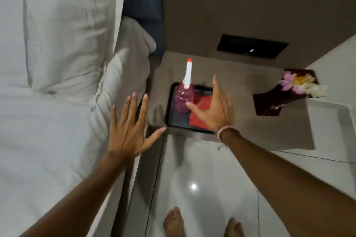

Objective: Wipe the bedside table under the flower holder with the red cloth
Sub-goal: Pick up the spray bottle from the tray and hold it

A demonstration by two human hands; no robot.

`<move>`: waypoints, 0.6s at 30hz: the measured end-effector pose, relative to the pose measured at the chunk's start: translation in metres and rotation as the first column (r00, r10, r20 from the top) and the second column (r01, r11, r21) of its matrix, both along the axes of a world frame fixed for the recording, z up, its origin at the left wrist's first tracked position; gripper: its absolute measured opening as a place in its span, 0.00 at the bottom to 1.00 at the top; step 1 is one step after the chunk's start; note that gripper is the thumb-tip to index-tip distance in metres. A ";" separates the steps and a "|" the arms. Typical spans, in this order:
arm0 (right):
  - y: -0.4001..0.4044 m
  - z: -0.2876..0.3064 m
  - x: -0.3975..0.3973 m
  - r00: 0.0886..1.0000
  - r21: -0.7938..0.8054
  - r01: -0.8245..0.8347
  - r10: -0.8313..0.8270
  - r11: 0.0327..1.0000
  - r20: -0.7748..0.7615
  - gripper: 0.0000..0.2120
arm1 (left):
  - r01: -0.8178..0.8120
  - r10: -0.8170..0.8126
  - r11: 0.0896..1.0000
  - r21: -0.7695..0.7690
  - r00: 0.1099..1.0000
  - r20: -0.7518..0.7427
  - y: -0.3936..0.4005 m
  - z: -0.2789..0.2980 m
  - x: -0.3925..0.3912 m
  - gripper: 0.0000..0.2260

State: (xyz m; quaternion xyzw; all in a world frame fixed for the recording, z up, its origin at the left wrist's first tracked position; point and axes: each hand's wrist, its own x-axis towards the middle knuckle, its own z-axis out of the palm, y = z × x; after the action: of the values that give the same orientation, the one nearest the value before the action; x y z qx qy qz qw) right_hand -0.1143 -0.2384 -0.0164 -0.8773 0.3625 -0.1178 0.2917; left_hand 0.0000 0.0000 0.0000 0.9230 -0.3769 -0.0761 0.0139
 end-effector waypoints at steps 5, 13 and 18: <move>0.011 -0.022 0.093 0.948 0.338 0.086 -0.181 0.937 0.261 0.54 | -0.008 0.010 0.999 -0.041 0.999 0.038 0.012 -0.026 0.015 0.46; -0.009 -0.018 0.093 0.728 0.403 0.195 -0.407 0.894 0.552 0.31 | 0.066 -0.060 0.995 -0.076 0.995 0.078 0.003 -0.034 0.003 0.44; -0.029 0.014 0.018 0.664 0.396 0.162 -0.397 0.904 0.634 0.26 | 0.087 -0.083 0.995 -0.044 0.994 0.068 -0.036 -0.026 -0.015 0.44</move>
State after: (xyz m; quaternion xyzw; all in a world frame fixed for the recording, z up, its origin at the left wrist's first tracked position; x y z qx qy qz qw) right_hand -0.0964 -0.2678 -0.0020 -0.6426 0.3698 -0.4277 0.5170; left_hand -0.0148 -0.0360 -0.0256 0.9075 -0.4178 -0.0374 0.0199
